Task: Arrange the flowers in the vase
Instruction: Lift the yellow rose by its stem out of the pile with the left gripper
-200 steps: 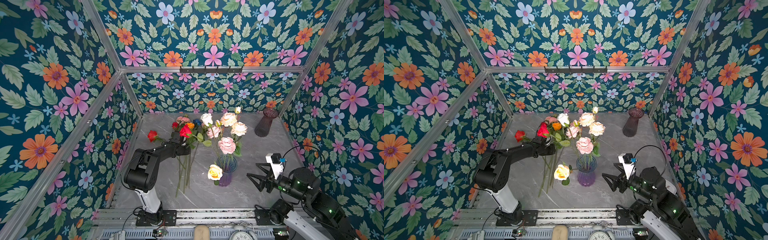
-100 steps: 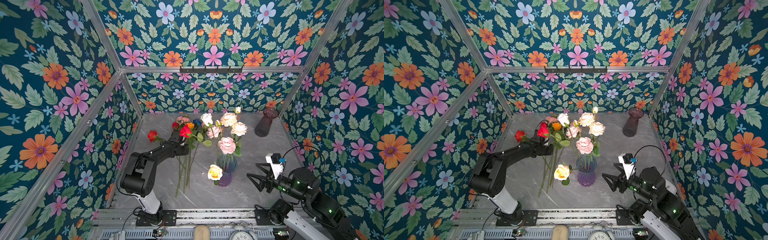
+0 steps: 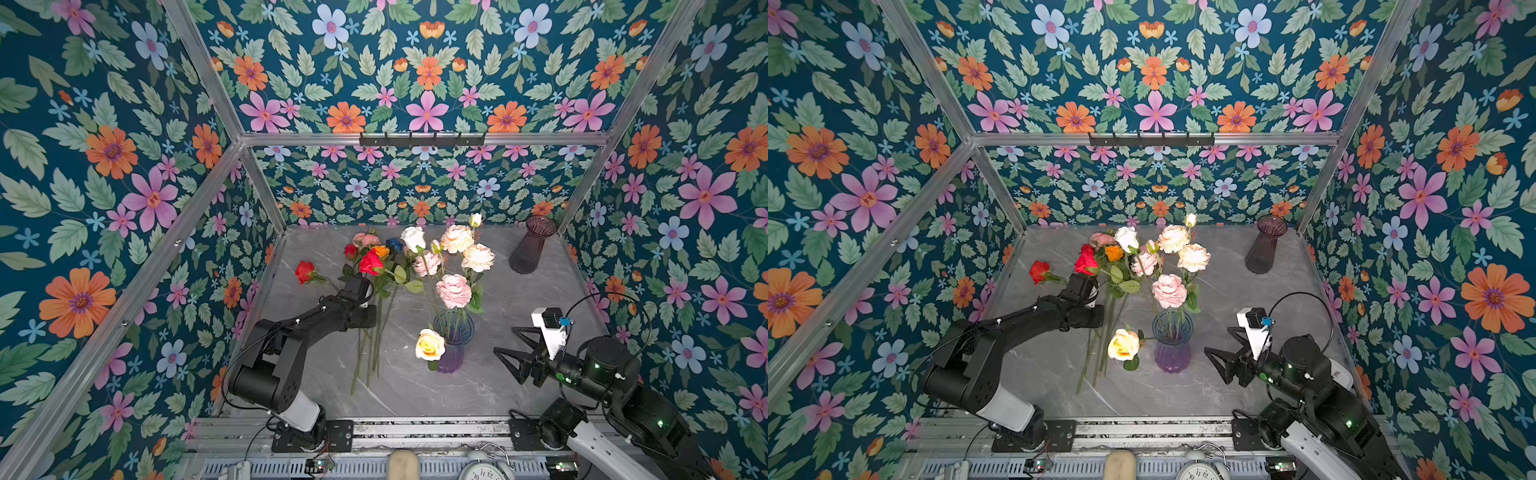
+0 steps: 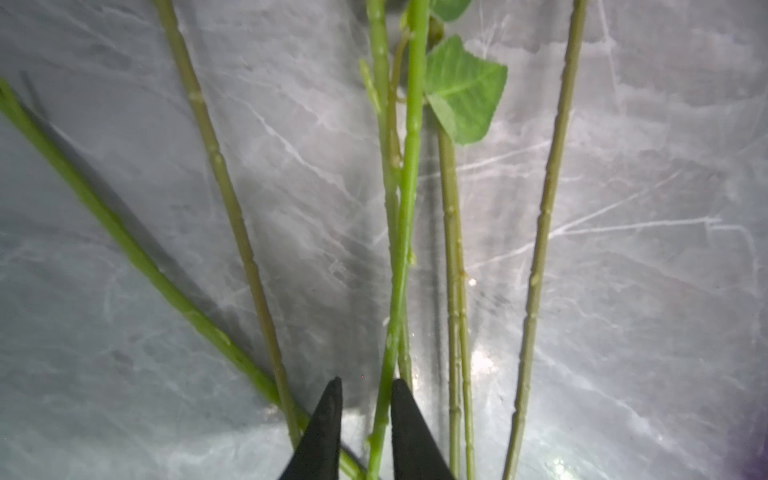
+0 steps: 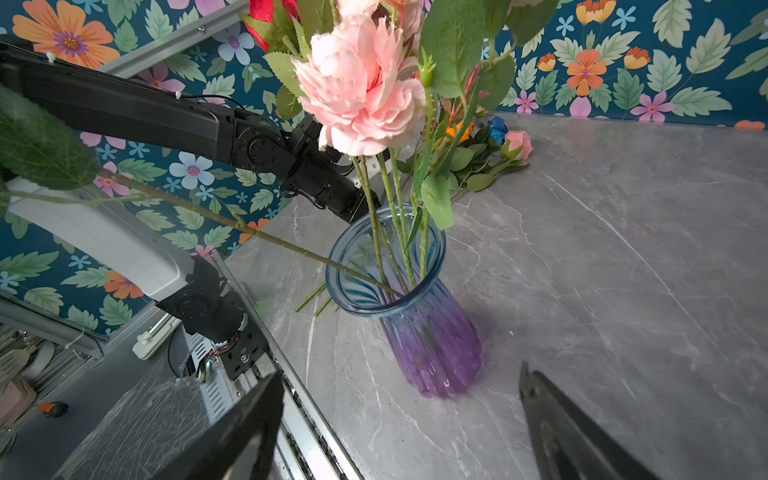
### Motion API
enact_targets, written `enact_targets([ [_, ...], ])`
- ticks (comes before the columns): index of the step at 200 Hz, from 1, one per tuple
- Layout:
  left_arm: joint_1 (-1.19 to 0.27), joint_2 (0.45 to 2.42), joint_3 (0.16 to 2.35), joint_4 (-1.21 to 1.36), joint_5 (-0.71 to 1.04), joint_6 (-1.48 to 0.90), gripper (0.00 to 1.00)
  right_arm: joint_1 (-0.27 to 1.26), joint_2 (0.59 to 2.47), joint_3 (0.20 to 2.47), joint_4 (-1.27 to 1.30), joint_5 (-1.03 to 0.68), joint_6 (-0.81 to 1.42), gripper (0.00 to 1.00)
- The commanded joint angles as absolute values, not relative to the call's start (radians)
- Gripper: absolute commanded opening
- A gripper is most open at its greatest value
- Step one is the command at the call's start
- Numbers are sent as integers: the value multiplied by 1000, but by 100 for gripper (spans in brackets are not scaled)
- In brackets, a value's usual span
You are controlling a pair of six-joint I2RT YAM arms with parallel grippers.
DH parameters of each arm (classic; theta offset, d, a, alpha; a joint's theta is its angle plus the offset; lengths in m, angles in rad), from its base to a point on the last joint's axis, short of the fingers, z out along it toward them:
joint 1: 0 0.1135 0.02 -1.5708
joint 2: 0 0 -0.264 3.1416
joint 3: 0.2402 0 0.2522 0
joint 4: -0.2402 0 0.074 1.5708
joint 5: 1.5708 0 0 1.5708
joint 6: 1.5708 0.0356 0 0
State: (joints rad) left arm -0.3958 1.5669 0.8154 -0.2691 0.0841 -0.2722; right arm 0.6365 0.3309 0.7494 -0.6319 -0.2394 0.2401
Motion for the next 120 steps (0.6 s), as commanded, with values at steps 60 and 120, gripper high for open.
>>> enact_targets([
  [60, -419, 1594, 820, -281, 25, -277, 21, 637, 328, 749, -607, -237, 244, 90],
  [120, -426, 1666, 866, -271, 16, -269, 0, 637, 322, 750, -613, -236, 244, 90],
])
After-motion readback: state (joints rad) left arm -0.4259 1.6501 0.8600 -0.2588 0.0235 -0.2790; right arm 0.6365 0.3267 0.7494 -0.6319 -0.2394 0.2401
